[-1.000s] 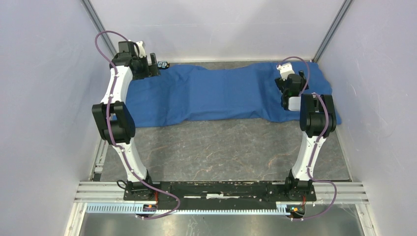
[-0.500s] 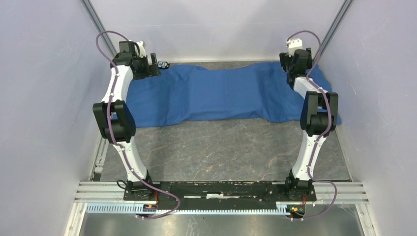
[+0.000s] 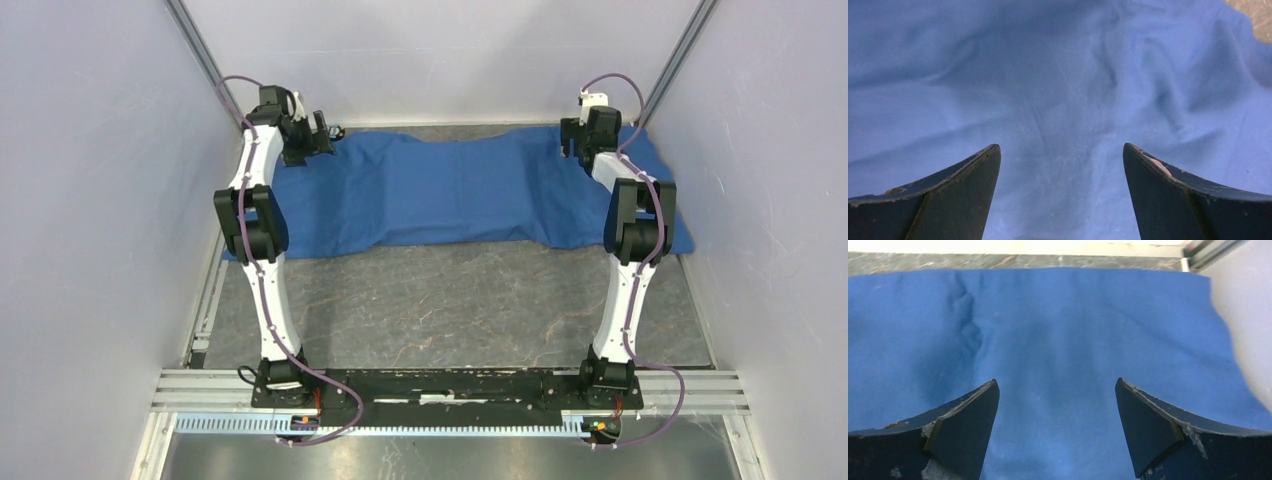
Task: Open and lay out the surgical kit
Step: Open the surgical kit at the center of the board.
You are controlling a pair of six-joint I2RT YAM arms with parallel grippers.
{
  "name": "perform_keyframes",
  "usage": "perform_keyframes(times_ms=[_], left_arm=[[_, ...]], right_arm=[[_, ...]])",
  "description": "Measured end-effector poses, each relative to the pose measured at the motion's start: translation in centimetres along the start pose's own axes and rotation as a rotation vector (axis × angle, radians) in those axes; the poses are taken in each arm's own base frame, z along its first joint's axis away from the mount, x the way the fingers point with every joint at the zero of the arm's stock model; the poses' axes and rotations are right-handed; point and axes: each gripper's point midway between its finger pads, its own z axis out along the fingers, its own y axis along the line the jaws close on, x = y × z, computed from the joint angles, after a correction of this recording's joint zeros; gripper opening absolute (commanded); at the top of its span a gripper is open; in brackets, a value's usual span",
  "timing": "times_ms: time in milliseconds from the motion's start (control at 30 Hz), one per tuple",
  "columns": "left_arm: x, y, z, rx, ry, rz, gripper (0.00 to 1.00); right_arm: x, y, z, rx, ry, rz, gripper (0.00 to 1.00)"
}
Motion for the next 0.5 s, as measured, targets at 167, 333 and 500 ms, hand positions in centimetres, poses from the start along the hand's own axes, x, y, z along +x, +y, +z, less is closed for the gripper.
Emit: perform_keyframes(times_ms=[167, 333, 500], left_arm=[[3.9, -0.4, 1.7, 0.051, 0.121, -0.082, 0.97], [9.0, -0.1, 2.4, 0.065, 0.255, -0.13, 0.98], [10.0, 0.0, 0.0, 0.05, 0.265, -0.083, 0.98]], right_arm=[[2.6, 2.6, -0.8, -0.134, 0.049, 0.008, 0.94], [7.0, 4.1, -4.4, -0.23, 0.13, -0.033, 0.95], [7.4, 3.5, -9.1, -0.264, 0.115, -0.113, 0.95]])
